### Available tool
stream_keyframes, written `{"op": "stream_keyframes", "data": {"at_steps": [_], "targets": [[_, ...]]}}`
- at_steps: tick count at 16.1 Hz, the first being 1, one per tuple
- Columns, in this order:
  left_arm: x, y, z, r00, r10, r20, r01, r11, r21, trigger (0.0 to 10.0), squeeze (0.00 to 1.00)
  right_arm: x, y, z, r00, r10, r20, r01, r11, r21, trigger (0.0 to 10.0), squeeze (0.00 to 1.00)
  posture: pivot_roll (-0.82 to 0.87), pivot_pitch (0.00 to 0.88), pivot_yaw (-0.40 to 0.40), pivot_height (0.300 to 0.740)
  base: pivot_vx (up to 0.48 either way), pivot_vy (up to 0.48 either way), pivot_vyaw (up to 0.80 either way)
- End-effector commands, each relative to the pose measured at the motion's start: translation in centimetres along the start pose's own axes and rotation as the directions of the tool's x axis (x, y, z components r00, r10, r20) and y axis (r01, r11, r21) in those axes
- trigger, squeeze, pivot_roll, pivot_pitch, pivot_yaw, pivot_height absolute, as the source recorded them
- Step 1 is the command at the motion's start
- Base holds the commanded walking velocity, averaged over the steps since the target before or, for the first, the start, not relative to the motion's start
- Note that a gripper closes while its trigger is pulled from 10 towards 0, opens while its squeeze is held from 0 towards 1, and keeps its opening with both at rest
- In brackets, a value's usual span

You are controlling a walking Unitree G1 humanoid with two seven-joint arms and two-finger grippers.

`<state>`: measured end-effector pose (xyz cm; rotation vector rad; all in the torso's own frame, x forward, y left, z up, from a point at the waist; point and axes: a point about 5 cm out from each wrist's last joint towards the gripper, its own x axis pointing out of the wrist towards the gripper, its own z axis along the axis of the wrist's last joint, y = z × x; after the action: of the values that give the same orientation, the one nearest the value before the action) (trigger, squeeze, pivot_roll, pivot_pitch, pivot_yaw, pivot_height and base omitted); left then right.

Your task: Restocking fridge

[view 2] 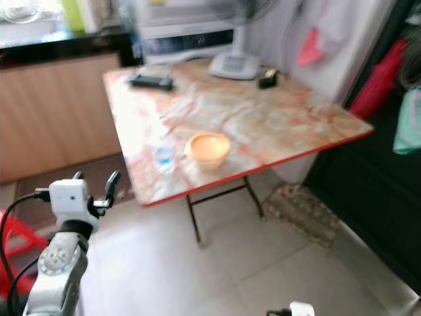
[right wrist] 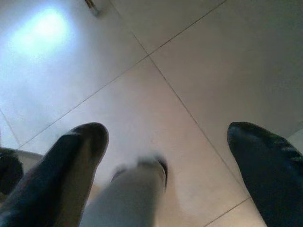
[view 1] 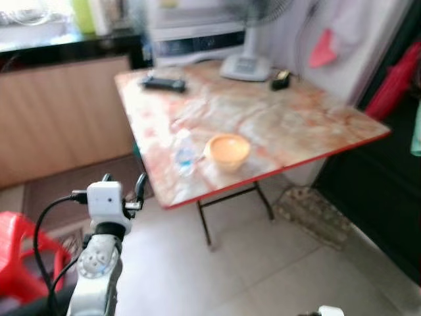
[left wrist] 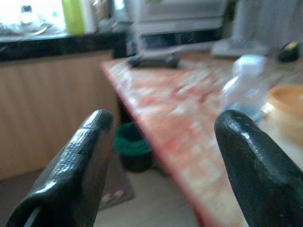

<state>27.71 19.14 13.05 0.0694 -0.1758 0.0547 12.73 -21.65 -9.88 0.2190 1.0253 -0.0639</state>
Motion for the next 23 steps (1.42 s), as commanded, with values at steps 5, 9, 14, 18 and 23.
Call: {"op": "stream_keyframes", "data": {"at_steps": [5, 9, 14, 18, 23], "targets": [[0.4, -1.2, 0.9, 0.998, -0.045, 0.034, 0.046, 0.999, -0.013, 10.0, 0.00, -0.7, -1.3, -1.6, 0.998, -0.042, -0.044, 0.044, 0.998, 0.033, 10.0, 0.00, 0.12, 0.000, -0.057, 0.740, 0.304, 0.000, 0.00], [0.9, -1.1, 2.1, 0.995, -0.065, 0.071, 0.064, 0.998, 0.009, 10.0, 0.00, -0.7, -1.3, -1.5, 0.998, -0.046, -0.037, 0.048, 0.998, 0.047, 10.0, 0.00, 0.12, 0.000, -0.056, 0.740, 0.307, 0.000, 0.00], [1.7, -1.7, 4.9, 0.981, -0.096, 0.166, 0.091, 0.995, 0.038, 10.0, 0.00, -0.7, -1.2, -1.5, 0.998, -0.041, -0.038, 0.042, 0.998, 0.042, 10.0, 0.00, 0.12, 0.000, -0.058, 0.740, 0.307, 0.000, 0.00], [2.2, -2.6, 7.5, 0.959, -0.162, 0.234, 0.151, 0.987, 0.061, 10.0, 0.00, -0.6, -1.2, -1.5, 0.998, -0.039, -0.039, 0.041, 0.998, 0.042, 10.0, 0.00, 0.13, 0.000, -0.057, 0.740, 0.000, 0.000, 0.00], [3.4, -2.7, 12.0, 0.944, -0.166, 0.284, 0.160, 0.986, 0.044, 10.0, 0.00, -0.6, -1.0, -1.6, 0.999, -0.034, -0.042, 0.035, 0.999, 0.041, 10.0, 0.00, 0.13, 0.000, -0.046, 0.740, 0.000, 0.000, 0.00]]}}
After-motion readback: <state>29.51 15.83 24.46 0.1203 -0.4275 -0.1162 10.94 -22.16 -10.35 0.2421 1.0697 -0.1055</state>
